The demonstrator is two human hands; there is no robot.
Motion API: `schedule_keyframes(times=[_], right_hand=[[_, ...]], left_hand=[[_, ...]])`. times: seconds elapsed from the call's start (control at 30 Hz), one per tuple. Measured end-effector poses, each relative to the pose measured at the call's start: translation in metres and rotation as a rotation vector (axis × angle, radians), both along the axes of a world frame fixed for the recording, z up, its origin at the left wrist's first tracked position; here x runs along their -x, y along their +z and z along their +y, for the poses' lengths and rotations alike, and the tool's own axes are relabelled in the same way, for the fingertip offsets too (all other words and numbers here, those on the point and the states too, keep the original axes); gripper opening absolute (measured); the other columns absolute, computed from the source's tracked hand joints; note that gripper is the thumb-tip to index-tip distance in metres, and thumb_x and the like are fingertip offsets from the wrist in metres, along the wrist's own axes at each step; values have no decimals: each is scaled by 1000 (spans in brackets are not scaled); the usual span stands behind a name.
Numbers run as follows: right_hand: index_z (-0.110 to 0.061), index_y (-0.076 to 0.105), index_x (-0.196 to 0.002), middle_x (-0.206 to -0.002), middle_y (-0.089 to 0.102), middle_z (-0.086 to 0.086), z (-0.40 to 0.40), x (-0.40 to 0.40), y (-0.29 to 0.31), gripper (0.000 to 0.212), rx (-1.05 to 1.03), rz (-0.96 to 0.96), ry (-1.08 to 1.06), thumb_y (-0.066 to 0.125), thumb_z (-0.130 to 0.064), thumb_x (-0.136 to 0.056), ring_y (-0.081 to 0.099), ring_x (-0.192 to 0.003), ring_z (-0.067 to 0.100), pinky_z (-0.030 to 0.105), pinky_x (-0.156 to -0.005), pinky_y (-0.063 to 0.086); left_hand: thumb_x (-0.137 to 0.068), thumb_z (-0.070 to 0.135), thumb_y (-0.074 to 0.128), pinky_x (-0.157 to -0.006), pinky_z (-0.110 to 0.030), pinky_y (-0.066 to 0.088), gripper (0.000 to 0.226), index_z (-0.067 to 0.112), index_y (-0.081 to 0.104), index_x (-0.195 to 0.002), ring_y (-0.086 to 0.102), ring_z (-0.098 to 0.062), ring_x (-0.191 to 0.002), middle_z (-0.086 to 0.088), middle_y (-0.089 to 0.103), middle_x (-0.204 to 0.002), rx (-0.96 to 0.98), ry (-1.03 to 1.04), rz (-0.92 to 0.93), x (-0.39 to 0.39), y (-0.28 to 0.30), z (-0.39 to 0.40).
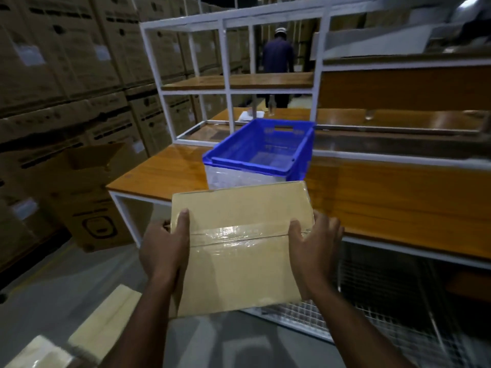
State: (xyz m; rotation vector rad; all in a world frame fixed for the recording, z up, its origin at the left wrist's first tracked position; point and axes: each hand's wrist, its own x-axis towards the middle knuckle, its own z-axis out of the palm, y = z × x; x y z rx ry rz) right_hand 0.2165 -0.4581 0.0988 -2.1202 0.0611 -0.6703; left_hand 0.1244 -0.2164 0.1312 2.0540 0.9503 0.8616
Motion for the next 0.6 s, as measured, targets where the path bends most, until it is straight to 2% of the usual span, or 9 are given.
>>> schedule_keyframes(times=[0.1,0.2,0.3,0.47,0.6], right_hand=[[-15,60,-119,-112,52,8,-49,-2,0,42,-25,12,-71,65,-41,-86,43,-109,25,43,-90,45],[-15,60,-119,-113,53,9,-95,-8,4,42,-12,14,-154,65,-42,-87,43,-110,26,44,-90,44],[-16,58,-121,-117,50,6,-133,-18,14,45,3,14,-240,61,-47,-88,44,-112,24,44,-91,46],[-17,55,-126,-124,50,8,-183,-42,28,48,19,18,-379,59,-48,-90,43,-117,27,45,-97,40],[-13,55,-128,-126,49,12,-208,-74,36,50,53,44,-451,63,-45,-90,42,-120,31,45,-102,36]], left_hand=[[-90,68,52,-60,-32,42,56,16,72,-89,60,-17,-69,-1,69,-82,4,-85,2,-13,0,-46],[-84,73,53,-71,-36,51,54,22,71,-92,65,-19,-78,2,70,-87,15,-177,-8,-30,1,-89],[-76,77,53,-72,-37,53,55,27,69,-92,64,-17,-78,3,69,-88,-22,-256,-30,-52,5,-127],[-68,84,55,-74,-38,56,69,28,70,-107,65,-14,-82,5,69,-96,-67,-408,9,-98,5,-172],[-74,71,68,-76,-34,53,61,27,68,-117,66,-14,-92,5,70,-107,-49,-542,-38,-145,4,-201]])
